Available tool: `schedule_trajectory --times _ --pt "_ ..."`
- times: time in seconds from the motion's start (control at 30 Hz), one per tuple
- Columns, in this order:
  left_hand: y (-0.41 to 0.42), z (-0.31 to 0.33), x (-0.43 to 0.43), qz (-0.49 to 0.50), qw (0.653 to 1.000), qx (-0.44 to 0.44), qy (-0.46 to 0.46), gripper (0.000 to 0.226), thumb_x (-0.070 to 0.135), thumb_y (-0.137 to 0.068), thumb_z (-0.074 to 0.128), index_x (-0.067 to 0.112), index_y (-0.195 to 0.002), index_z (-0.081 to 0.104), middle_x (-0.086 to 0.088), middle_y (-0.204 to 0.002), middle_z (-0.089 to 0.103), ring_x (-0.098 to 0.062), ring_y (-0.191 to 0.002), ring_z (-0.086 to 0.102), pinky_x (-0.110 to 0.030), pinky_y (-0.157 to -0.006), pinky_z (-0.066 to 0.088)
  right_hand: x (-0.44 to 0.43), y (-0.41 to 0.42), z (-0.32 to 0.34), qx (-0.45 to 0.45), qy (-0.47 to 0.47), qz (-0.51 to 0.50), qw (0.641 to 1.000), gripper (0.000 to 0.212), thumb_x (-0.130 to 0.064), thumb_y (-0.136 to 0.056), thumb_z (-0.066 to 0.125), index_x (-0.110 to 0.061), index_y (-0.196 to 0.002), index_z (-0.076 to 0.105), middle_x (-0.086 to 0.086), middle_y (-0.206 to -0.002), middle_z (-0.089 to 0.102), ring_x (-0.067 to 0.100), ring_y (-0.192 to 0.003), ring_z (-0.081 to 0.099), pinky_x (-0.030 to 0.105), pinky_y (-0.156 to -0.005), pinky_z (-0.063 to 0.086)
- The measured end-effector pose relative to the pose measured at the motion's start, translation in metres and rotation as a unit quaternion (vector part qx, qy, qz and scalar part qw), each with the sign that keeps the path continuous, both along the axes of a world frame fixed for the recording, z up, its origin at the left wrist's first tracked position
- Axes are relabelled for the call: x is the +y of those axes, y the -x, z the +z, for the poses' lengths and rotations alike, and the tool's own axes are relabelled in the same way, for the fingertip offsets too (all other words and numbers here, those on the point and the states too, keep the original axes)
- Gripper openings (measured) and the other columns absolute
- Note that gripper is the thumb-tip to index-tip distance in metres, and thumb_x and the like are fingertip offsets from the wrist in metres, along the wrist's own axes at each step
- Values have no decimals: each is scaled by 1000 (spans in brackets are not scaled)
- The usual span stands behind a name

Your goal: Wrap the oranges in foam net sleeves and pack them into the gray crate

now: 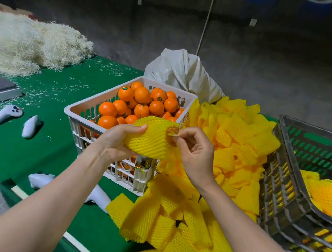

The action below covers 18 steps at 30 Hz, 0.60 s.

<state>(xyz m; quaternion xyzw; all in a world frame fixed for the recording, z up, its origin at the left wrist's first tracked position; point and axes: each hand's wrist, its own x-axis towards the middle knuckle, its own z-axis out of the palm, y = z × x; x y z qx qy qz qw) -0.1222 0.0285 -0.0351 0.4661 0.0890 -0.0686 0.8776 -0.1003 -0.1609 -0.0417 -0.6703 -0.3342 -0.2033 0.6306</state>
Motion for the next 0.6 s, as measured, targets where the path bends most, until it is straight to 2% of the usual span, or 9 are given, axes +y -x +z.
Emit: schedule_trajectory --times 0.1,0.2,0.27,0.37,0.4,0.47,0.53,0.6 --pt "-2 -4 2 -7 999 10 36 20 11 -71 60 10 -78 79 -12 -94 74 -29 -85 72 -44 -69 59 -1 2 -1 -36 20 -5 999 23 -1 -81 64 -23 -80 59 -17 -82 62 -3 -81 62 16 -71 51" --pt "-2 -6 2 -15 998 18 59 21 12 -73 59 8 -81 79 -13 -95 73 -30 -86 71 -46 -70 59 0 4 0 -93 49 -19 994 6 2 -80 64 -4 -81 64 -7 -87 62 5 -85 63 20 -72 52" --pt "-3 -7 1 -10 997 24 75 24 14 -74 59 7 -88 77 -15 -98 72 -33 -86 71 -49 -69 58 2 5 2 -129 68 -19 989 4 5 -79 63 2 -81 63 0 -91 60 11 -91 61 23 -75 52" --pt "-4 -4 -1 -11 997 26 75 33 19 -73 64 8 -103 69 -15 -101 70 -33 -86 71 -48 -72 58 5 7 5 -167 91 -18 982 5 8 -78 61 4 -80 61 5 -91 60 13 -92 58 17 -78 47" --pt "-4 -3 -3 -17 997 17 67 37 23 -69 72 10 -104 69 -14 -101 70 -32 -85 71 -46 -71 58 6 7 6 -177 97 -25 979 5 8 -77 61 4 -79 61 8 -89 62 15 -90 58 16 -78 45" --pt "-4 -1 -5 -27 998 -8 61 53 26 -43 93 11 -91 76 -13 -95 72 -31 -81 71 -44 -64 58 7 5 7 -197 110 -42 973 4 8 -75 60 4 -75 60 14 -84 62 20 -84 57 22 -76 46" --pt "-4 1 -7 -49 997 -24 49 62 24 -21 99 11 -78 79 -13 -90 73 -30 -80 72 -43 -62 57 8 2 6 -207 136 -53 967 5 5 -76 57 5 -71 58 15 -76 59 30 -74 55 36 -66 47" --pt "-5 5 -10 -63 997 -30 24 61 24 -20 98 10 -77 79 -13 -90 74 -30 -80 72 -41 -61 58 8 -1 4 -211 161 -58 963 11 -1 -77 52 5 -68 54 16 -70 53 30 -67 50 39 -57 42"
